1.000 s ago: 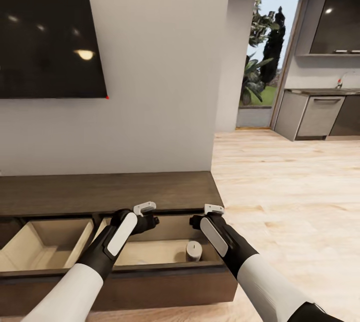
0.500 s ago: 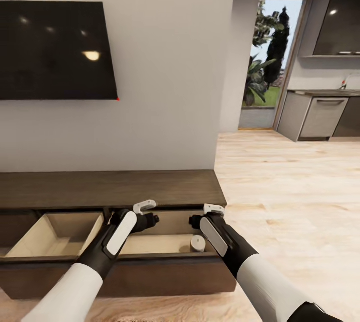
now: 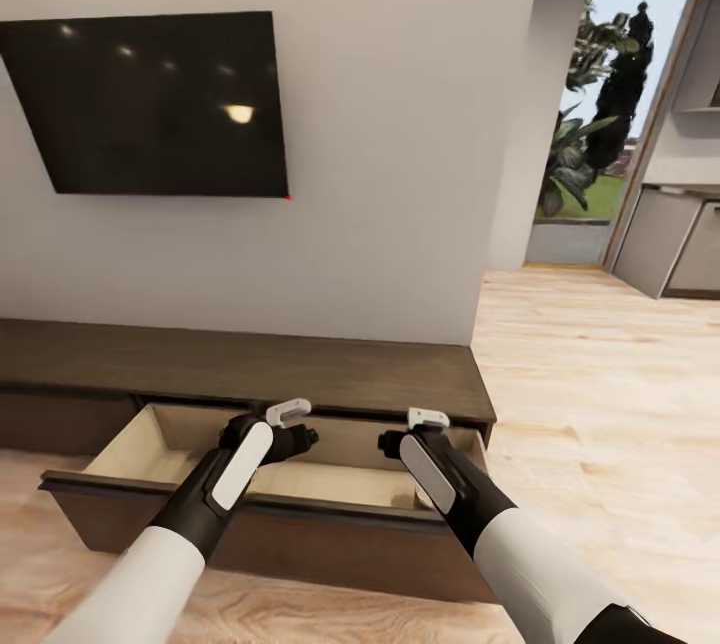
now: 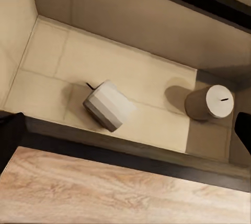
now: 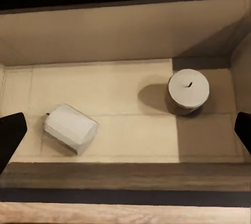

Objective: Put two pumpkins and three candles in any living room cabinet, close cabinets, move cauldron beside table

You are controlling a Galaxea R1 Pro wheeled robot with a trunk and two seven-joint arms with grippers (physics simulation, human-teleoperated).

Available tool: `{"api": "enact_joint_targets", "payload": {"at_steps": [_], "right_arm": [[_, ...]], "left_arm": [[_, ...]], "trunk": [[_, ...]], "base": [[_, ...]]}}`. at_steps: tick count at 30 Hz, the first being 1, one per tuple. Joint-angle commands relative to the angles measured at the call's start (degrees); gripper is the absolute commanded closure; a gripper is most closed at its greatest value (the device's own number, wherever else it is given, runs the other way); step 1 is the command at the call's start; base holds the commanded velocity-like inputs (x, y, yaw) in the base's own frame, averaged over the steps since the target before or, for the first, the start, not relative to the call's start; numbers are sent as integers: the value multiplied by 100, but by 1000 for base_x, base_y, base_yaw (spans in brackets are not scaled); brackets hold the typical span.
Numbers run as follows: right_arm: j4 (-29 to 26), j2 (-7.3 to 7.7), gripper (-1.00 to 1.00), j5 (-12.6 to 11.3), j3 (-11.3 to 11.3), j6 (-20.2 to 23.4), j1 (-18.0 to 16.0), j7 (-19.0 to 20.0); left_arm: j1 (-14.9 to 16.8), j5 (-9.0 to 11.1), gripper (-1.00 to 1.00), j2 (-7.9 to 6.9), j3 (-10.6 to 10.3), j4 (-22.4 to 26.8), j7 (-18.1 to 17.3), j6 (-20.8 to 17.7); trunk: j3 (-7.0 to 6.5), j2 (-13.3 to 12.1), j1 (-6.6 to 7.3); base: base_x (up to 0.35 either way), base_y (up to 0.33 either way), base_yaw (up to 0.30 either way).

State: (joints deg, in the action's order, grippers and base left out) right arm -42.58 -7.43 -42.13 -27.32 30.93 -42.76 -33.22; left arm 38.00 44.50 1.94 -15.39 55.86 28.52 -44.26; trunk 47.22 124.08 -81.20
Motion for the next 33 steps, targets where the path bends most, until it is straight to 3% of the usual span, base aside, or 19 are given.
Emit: {"api": "enact_joint_targets", "payload": {"at_steps": [1, 24, 33], "right_arm": [[-11, 4, -100, -50, -19, 10, -4, -53], [-124, -4, -100, -50, -19, 54, -4, -121], [-136, -4, -100, -50, -19, 79, -4, -128]], "left_arm": [[5, 59, -100, 0, -9, 4, 58, -4], [4, 59, -100, -8, 7, 4, 58, -4], [4, 59, -100, -4, 9, 4, 58, -4]], "trunk": [[6, 3, 1], [23, 3, 1], [76, 3, 1]], "base": [[-15, 0, 291], [-205, 30, 287], [-37, 15, 228]]}}
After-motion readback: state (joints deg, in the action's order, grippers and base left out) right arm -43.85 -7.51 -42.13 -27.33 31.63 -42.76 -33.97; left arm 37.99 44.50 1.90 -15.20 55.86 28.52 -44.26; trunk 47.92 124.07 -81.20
